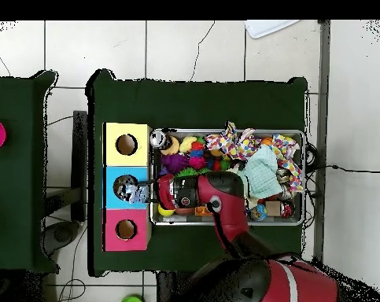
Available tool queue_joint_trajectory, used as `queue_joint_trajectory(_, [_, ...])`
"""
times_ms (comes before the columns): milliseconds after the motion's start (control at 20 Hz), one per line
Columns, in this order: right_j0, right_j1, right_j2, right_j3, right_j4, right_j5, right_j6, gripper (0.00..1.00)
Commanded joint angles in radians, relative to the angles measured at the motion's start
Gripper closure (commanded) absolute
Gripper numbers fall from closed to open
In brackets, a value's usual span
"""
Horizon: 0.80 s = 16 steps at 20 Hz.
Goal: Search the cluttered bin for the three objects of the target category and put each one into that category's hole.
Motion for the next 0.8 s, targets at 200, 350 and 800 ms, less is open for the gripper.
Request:
queue_joint_trajectory(200, [0.02,0.004,0.066,-0.032,0.088,-0.122,0.077,0.0])
queue_joint_trajectory(350, [0.027,-0.015,0.071,-0.022,0.11,-0.121,0.078,0.0])
queue_joint_trajectory(800, [0.065,-0.03,0.084,-0.026,0.176,-0.133,0.043,0.0])
